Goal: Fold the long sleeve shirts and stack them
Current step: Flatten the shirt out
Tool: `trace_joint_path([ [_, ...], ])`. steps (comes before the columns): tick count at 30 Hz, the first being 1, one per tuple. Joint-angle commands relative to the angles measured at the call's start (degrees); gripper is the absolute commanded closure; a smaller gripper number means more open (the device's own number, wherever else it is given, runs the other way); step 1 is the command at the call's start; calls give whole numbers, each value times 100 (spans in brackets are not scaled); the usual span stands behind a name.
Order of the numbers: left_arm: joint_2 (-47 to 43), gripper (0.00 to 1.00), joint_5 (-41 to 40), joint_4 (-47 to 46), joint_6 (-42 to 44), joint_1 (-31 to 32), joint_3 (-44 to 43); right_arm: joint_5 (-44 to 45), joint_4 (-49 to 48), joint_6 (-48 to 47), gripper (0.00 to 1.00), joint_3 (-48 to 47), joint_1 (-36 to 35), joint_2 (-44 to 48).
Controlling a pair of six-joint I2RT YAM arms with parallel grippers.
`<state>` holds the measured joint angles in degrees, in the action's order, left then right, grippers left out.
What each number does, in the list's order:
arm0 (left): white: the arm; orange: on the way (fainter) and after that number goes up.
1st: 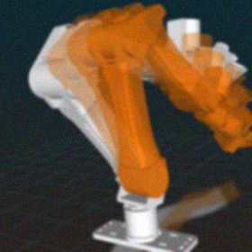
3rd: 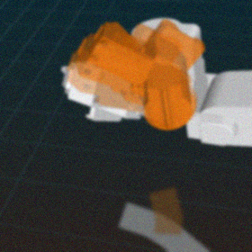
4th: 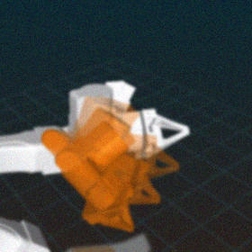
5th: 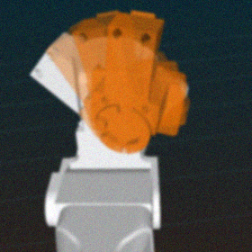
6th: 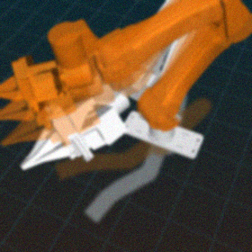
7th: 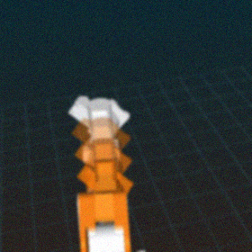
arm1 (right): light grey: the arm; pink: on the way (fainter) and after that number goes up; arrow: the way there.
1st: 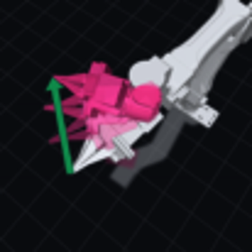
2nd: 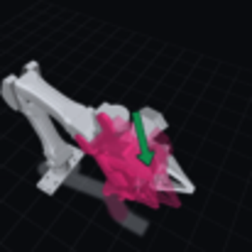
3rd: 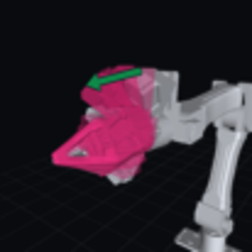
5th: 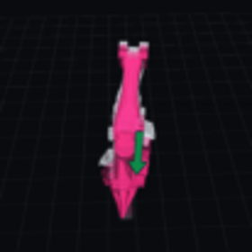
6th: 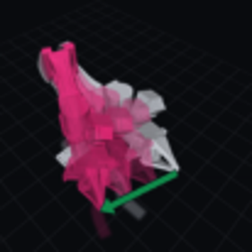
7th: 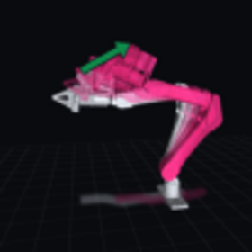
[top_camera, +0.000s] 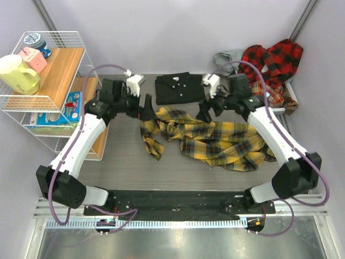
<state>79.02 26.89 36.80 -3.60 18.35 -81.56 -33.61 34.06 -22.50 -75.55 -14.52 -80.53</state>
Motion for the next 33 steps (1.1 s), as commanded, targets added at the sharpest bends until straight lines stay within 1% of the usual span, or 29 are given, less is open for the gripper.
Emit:
trace_joint_path([
  [1,-520,0,-1010,469,105,-77,999,838,-567,289,0,-680,-595,-559],
  [2,-467,0,-1054,495,139,-60,1376,873,-602,360,0,-750,-648,-769],
  [3,-345,0,-1385,443,105,-60,1562,917,-629,421,0,-873,-657,-841],
  [4,-274,0,-1476,338,87,-68,1712,935,-664,492,0,-909,-666,-885],
  [5,-178,0,-1503,241,165,-68,1966,952,-673,492,0,-935,-666,-911],
  [7,120,0,-1530,-136,157,-68,2126,1092,-656,466,0,-927,-666,-877],
  [9,393,0,-1302,-461,184,-68,2118,1285,-551,387,0,-900,-648,-763],
  [10,708,1,-1240,-576,149,-68,2083,1321,-506,291,0,-892,-639,-710],
  [13,1254,10,-880,-893,26,-94,1837,1339,-331,203,0,-813,-473,-482],
  [15,1457,28,-504,-981,-132,-130,1617,1295,-234,159,0,-725,-280,-306],
  [16,1580,40,-379,-955,-124,-147,1495,1278,-190,124,0,-707,-218,-262],
  [17,1598,66,-195,-903,-106,-173,1363,1260,-111,71,0,-707,-122,-166],
  [18,1599,77,15,-789,7,-200,979,1234,-58,70,0,-733,71,-130],
  [20,1397,96,770,-516,52,-200,521,1023,73,149,0,-855,361,-77],
  [21,1266,100,1017,-533,-139,-139,66,918,118,202,0,-917,484,-42],
  [22,1160,100,1376,-629,-263,-34,-165,761,170,246,0,-987,790,-42],
  [23,1046,100,1458,-630,-325,123,-481,689,275,290,0,-1119,932,-50],
  [24,1045,100,1572,-595,-352,630,-797,628,320,369,0,-1181,1073,-50],
  [25,1071,100,1582,-490,-300,939,-1548,584,364,404,0,-1234,1309,-50],
  [26,1263,100,1625,-367,-274,1264,-1921,470,495,439,0,-1356,1373,-59],
  [27,1378,100,1643,-340,-273,1842,-2238,399,600,474,1,-1444,1617,-68],
  [28,1535,100,1687,-340,-334,2100,-2929,294,723,492,0,-1532,1741,-77],
  [29,1694,100,1870,-340,-370,2311,-3240,119,933,518,0,-1672,2047,-59],
  [30,2043,100,1985,-340,-387,2635,-3600,-39,1031,527,0,-1735,2207,-42],
  [31,2195,100,2073,-357,-431,2752,-3900,-180,1128,501,0,-1770,2400,37],
  [32,2344,99,2118,-410,-553,2840,-4425,-312,1311,458,0,-1823,2706,81],
  [33,2607,97,2196,-645,-668,2945,-4587,-435,1392,405,0,-1823,2857,142],
])
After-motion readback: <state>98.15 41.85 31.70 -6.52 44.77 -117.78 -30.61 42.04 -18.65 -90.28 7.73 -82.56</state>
